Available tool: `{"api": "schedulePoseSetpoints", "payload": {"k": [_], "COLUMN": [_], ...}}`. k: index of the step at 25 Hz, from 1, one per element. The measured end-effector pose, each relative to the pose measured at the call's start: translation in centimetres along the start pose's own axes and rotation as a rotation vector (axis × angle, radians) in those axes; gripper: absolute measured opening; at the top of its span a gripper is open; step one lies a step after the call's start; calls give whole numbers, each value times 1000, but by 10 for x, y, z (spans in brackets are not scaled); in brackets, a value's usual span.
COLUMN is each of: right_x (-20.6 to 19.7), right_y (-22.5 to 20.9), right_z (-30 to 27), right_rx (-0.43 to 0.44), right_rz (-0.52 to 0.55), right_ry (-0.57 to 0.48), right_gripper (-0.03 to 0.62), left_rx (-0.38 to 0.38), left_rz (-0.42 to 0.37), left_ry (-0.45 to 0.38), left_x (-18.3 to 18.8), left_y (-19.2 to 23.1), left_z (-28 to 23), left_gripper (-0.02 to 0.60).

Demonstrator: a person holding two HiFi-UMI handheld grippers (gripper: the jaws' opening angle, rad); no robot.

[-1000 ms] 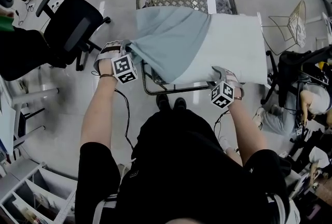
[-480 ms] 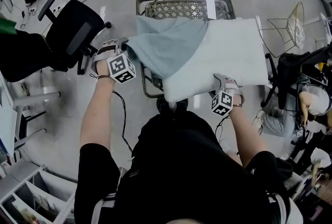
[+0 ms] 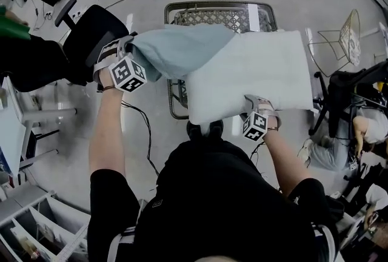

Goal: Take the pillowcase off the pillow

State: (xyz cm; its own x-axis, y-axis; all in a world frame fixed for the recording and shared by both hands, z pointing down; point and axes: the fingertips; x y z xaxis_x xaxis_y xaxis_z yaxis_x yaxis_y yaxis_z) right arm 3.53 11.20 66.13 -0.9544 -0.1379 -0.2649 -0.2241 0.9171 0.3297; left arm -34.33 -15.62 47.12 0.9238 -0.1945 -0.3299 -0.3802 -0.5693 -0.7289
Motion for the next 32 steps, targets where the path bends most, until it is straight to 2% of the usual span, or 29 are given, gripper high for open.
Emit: {"api": "schedulePoseSetpoints", "payload": {"k": [3,7,11,13,15,18,20,21,23,24,25,32], "right_x": [28,56,59,55,34,-46,-123,-158,-207,-216,-217,-156], "right_y": [-2,-5,-14,-29,-50,-85,-97,-98,-94,-91,-89,-107], "right_z": [-8,-14,7,24,38,45,48,51,54,53,48,12], "right_rx": [-1,24,45,16,-43,-145,-176,-176,-160,-152,-145,-142], "right_rz": [-9,-41,-45,-58,-97,-230,-443,-585,-844,-917,-947,-921], "right_ry": [-46,-95,-213,-268,-260,-114,2,37,39,21,2,-69], "right_gripper": [307,345,351,345,345,345,350,382,499,508,508,492], "left_rx": [64,137,194,222,239,246,242,236,220,213,207,182], "left_rz": [36,42,55,63,84,113,123,130,143,148,152,157], "left_ry": [-32,-101,-172,-202,-228,-254,-269,-279,-306,-321,-338,-435], "left_x": [12,43,77,90,100,112,120,124,136,143,150,210], "left_y": [30,64,88,99,108,111,107,104,97,93,89,77], "left_z": [18,44,68,79,88,96,102,104,109,112,115,137], "left_gripper": [6,7,6,8,6,7,8,7,6,7,8,8]}}
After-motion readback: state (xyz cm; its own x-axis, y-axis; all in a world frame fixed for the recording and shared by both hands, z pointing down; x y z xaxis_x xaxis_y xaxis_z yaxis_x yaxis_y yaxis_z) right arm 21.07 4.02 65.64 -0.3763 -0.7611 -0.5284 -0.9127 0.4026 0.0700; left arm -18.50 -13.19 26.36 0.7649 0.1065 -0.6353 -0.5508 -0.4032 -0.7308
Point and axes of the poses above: the fingertips, and each gripper's own axes: z backward along the fingers, y to its left, x out of its top, and after that the axes turned 9 degrees about z, right-handed
